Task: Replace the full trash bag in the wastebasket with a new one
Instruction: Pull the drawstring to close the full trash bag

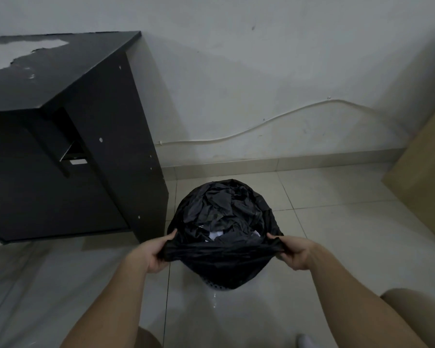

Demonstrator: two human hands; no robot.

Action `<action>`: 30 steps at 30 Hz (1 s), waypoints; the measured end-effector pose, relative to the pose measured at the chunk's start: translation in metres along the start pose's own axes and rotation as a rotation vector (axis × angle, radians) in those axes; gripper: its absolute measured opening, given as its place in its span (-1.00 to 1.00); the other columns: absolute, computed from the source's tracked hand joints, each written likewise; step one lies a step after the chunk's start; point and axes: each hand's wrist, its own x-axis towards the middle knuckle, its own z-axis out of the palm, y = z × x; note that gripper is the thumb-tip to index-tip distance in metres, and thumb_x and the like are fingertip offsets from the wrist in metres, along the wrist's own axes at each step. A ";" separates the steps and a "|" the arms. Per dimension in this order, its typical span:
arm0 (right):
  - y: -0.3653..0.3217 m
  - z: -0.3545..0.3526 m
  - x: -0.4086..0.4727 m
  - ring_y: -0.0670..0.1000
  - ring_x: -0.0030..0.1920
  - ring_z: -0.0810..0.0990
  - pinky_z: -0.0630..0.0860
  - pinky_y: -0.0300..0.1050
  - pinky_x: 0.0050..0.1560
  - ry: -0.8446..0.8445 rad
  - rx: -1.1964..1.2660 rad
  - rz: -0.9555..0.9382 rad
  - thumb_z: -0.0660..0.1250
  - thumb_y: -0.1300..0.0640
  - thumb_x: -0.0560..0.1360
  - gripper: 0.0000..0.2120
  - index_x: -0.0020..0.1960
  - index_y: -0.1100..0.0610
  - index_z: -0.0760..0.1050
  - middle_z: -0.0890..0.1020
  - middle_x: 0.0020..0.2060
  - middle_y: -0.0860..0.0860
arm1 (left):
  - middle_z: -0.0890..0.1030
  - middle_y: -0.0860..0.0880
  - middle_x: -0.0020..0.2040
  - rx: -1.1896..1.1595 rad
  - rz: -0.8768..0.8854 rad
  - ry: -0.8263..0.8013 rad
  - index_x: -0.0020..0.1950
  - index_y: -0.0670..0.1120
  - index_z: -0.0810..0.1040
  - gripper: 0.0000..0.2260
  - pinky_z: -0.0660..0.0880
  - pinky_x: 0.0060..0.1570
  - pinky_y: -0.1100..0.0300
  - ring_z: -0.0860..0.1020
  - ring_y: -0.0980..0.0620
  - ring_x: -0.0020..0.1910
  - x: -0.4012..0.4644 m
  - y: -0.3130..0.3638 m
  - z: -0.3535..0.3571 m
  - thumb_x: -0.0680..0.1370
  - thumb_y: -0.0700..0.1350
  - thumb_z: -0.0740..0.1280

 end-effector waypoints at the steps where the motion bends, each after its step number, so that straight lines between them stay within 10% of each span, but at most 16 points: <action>1: -0.003 0.001 -0.001 -0.01 -0.52 0.60 0.54 -0.22 -0.59 0.033 -0.019 -0.018 0.57 0.00 0.25 -0.58 -0.02 0.21 0.57 0.65 -0.37 0.08 | 0.71 -0.26 -0.02 0.038 0.018 0.016 0.10 -0.28 0.66 -0.56 0.63 -0.41 0.06 0.72 -0.17 -0.23 -0.002 0.005 0.003 0.35 -0.03 0.58; 5: -0.017 0.000 0.000 0.09 0.06 0.68 0.67 0.02 -0.10 0.133 0.068 -0.137 0.52 -0.29 0.33 -0.39 0.15 0.16 0.63 0.71 0.06 0.10 | 0.70 -0.16 0.09 0.074 0.107 0.091 0.11 -0.14 0.66 -0.57 0.60 -0.25 0.15 0.68 -0.10 -0.04 -0.010 0.022 0.008 0.39 0.11 0.56; 8: -0.026 -0.004 0.006 0.19 0.11 0.66 0.59 0.12 0.15 0.201 0.141 -0.101 0.39 -0.48 0.30 -0.18 0.14 0.25 0.59 0.70 0.07 0.17 | 0.69 -0.12 0.06 -0.026 0.172 0.118 0.11 -0.11 0.66 -0.63 0.57 -0.22 0.12 0.64 -0.08 0.05 -0.009 0.030 0.012 0.48 0.14 0.47; 13: -0.041 0.007 0.015 0.20 -0.06 0.71 0.62 0.10 -0.03 0.163 0.227 -0.104 0.24 -0.11 0.62 -0.53 0.16 0.29 0.61 0.71 -0.03 0.24 | 0.71 -0.27 -0.13 -0.041 0.076 0.114 0.13 -0.26 0.62 -0.68 0.61 -0.36 0.04 0.69 -0.16 -0.13 -0.002 0.035 0.020 0.64 0.00 0.32; 17: -0.063 0.019 0.011 0.22 -0.04 0.66 0.56 0.10 -0.01 0.269 0.165 -0.334 0.23 0.19 0.63 -0.71 0.26 0.34 0.52 0.66 0.06 0.28 | 0.62 -0.26 0.08 0.128 0.165 0.240 0.32 -0.25 0.53 -0.73 0.61 -0.11 -0.07 0.61 -0.24 0.01 -0.001 0.050 0.026 0.63 -0.27 0.24; 24: -0.093 0.028 0.000 0.21 0.04 0.67 0.59 0.12 0.02 0.185 0.183 -0.263 0.26 -0.14 0.62 -0.54 0.12 0.26 0.64 0.71 -0.01 0.25 | 0.71 -0.29 -0.14 0.058 0.072 0.115 -0.01 -0.26 0.71 -0.65 0.60 -0.25 -0.03 0.63 -0.21 -0.01 -0.010 0.068 0.033 0.54 0.05 0.42; 30: -0.125 0.044 0.001 0.18 -0.01 0.65 0.61 0.03 -0.04 0.314 0.116 -0.628 0.26 0.14 0.64 -0.75 0.28 0.20 0.54 0.65 0.04 0.20 | 0.55 -0.16 0.27 0.055 0.410 0.207 0.53 -0.08 0.36 -0.55 0.53 -0.12 0.02 0.56 -0.14 0.03 -0.014 0.099 0.051 0.65 -0.05 0.32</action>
